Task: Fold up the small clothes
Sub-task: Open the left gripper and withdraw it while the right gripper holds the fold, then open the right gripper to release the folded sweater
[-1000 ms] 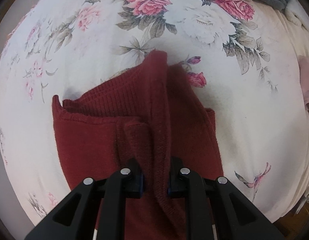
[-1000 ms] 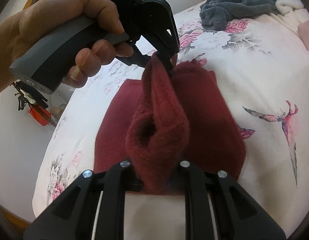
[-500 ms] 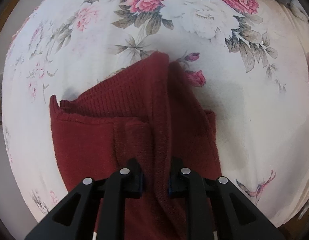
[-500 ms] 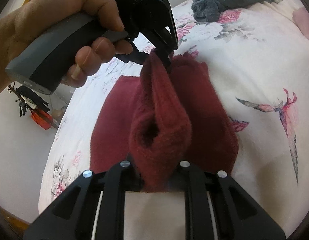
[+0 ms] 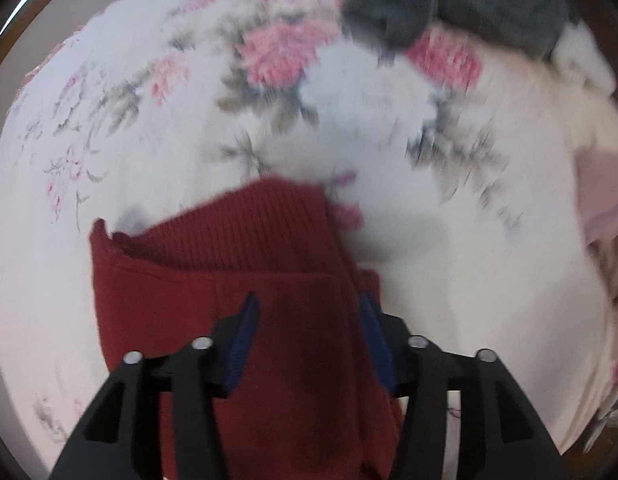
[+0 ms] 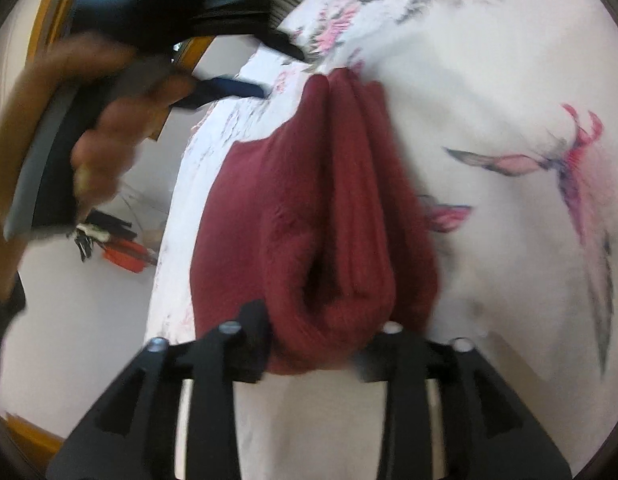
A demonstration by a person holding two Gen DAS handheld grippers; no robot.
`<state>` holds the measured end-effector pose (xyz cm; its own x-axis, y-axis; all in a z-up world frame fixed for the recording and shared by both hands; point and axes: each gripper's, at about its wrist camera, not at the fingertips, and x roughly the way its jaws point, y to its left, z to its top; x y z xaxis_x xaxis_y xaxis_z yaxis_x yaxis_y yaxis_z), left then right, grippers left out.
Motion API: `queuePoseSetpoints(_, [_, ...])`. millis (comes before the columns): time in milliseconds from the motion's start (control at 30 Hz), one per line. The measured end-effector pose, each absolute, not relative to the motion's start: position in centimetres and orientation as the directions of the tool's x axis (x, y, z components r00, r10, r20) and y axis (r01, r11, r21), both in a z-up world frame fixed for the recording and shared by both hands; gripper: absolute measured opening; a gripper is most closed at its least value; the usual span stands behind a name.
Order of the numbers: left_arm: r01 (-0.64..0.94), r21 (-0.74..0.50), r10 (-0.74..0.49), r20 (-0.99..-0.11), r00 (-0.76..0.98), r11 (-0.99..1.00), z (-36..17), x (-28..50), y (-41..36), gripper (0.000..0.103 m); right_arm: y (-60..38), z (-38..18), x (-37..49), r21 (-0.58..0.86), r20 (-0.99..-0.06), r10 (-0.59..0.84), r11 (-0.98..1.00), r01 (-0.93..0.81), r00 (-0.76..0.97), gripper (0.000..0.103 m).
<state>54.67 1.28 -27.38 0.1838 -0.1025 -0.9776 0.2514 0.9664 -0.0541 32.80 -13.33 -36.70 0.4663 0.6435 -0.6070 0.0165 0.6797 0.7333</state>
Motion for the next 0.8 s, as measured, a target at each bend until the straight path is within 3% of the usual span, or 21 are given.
queuePoseSetpoints(133, [0.237,-0.194,-0.245,-0.946,0.210,0.952,-24.6,53.0,5.7,0.059,-14.4,-37.2,33.0,0.791,-0.559,0.702,0.611,0.029,0.442,0.037])
queuePoseSetpoints(233, [0.202,-0.350,-0.385,-0.906,0.176,0.915,-24.5,51.0,10.5,0.064,-14.3,-36.9,33.0,0.811,-0.535,0.730,0.585,0.016,0.424,0.045])
queuePoseSetpoints(367, [0.180,-0.490,-0.512,-0.853,0.104,0.853,-25.9,46.6,15.8,0.064,-15.7,-36.6,34.2,0.856,-0.489,0.784,0.516,0.037,0.383,0.058])
queuePoseSetpoints(500, [0.142,-0.541,-0.554,-0.829,0.079,0.829,-27.8,42.3,20.1,0.064,-14.5,-37.4,37.4,0.831,-0.550,0.806,0.554,0.048,0.220,0.061])
queuePoseSetpoints(533, [0.126,-0.551,-0.562,-0.823,0.077,0.825,-28.2,41.8,20.8,0.064,-14.1,-37.6,38.0,0.827,-0.559,0.807,0.560,0.051,0.191,0.057])
queuePoseSetpoints(567, [0.103,-0.567,-0.575,-0.815,0.077,0.817,-28.6,41.2,21.6,0.064,-13.9,-37.6,38.3,0.814,-0.578,0.798,0.577,0.057,0.173,0.028])
queuePoseSetpoints(600, [0.084,-0.582,-0.587,-0.805,0.081,0.809,-28.7,40.9,22.2,0.064,-13.9,-37.6,38.6,0.804,-0.595,0.791,0.590,0.076,0.144,0.021])
queuePoseSetpoints(800, [0.114,-0.676,-0.685,-0.724,0.081,0.728,-28.4,40.6,21.8,0.063,-15.7,-36.9,37.4,0.767,-0.642,0.749,0.632,0.111,0.162,0.018])
